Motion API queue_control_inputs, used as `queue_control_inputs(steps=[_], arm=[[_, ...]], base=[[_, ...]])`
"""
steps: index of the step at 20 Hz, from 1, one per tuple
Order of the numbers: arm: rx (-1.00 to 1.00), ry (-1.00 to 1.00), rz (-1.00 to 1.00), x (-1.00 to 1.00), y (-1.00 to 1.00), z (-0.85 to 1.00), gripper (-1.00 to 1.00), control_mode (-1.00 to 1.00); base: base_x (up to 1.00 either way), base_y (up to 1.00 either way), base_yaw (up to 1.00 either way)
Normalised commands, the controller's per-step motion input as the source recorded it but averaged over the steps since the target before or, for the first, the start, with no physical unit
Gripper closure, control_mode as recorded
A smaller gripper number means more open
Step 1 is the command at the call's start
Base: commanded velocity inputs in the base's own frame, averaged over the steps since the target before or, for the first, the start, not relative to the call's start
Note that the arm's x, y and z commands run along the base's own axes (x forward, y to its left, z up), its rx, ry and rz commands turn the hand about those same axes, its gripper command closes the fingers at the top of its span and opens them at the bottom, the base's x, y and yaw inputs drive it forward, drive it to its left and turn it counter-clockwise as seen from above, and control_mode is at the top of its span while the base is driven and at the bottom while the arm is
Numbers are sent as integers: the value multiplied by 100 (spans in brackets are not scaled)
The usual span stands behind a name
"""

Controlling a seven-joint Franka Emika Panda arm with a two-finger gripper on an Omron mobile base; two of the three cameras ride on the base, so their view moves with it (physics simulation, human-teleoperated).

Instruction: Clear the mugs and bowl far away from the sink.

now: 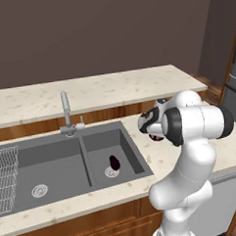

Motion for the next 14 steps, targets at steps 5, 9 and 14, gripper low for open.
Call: queue_control_inputs(steps=[5, 9, 14], arm=[[0, 0, 0, 0, -7, -20, 100, -100], [3, 0, -2, -2, -14, -3, 100, -100], [-1, -4, 4, -4, -6, 83, 100, -100]], base=[[0, 0, 0], [0, 0, 0], [0, 0, 0]])
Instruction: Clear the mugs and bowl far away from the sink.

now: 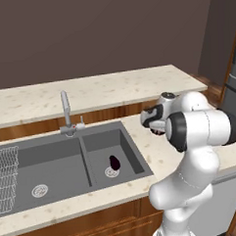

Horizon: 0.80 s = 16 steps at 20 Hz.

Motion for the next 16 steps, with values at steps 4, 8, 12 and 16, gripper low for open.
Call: queue_control_inputs(steps=[4, 8, 12, 16], arm=[[-4, -1, 25, -9, -6, 98, 100, -100], [-4, 4, 45, -29, 0, 76, 100, -100], [-1, 12, 32, -29, -1, 69, 100, -100], [-1, 7, 21, -35, -1, 50, 100, -100]], base=[[0, 0, 0], [0, 0, 0], [0, 0, 0], [0, 0, 0]])
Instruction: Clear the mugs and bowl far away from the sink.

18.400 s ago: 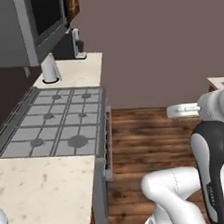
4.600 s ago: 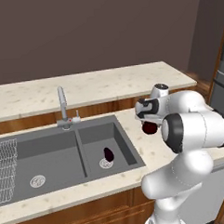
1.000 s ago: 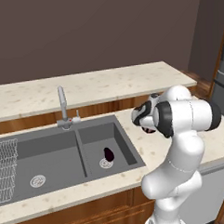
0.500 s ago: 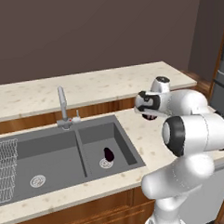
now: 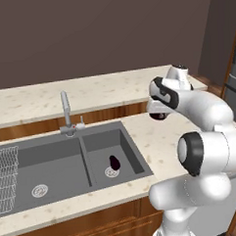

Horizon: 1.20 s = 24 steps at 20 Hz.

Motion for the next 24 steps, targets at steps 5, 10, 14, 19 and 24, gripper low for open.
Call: queue_control_inputs(steps=[5, 10, 14, 19, 24], arm=[[-8, -7, 16, -46, 0, 27, 100, -100], [0, -6, 1, -42, 0, 4, 100, -100], [0, -8, 0, -32, 0, 4, 100, -100], [2, -1, 0, -11, 0, 30, 100, -100], [5, -1, 0, -17, -3, 79, 100, -100]], base=[[0, 0, 0], [0, 0, 0], [0, 0, 0], [0, 0, 0], [0, 0, 0]])
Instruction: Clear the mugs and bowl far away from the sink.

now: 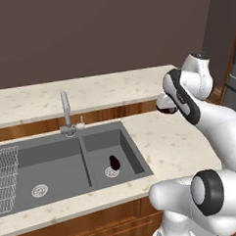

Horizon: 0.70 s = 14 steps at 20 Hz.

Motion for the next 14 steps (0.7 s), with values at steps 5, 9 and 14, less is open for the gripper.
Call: queue_control_inputs(steps=[5, 9, 14], arm=[[1, 0, 0, -6, -1, 75, 100, -100], [-1, 2, -3, -19, 0, 11, 100, 100], [0, 0, 0, 0, 0, 0, 100, 100]], base=[[0, 0, 0], [-29, 2, -16], [-25, -7, -77]])
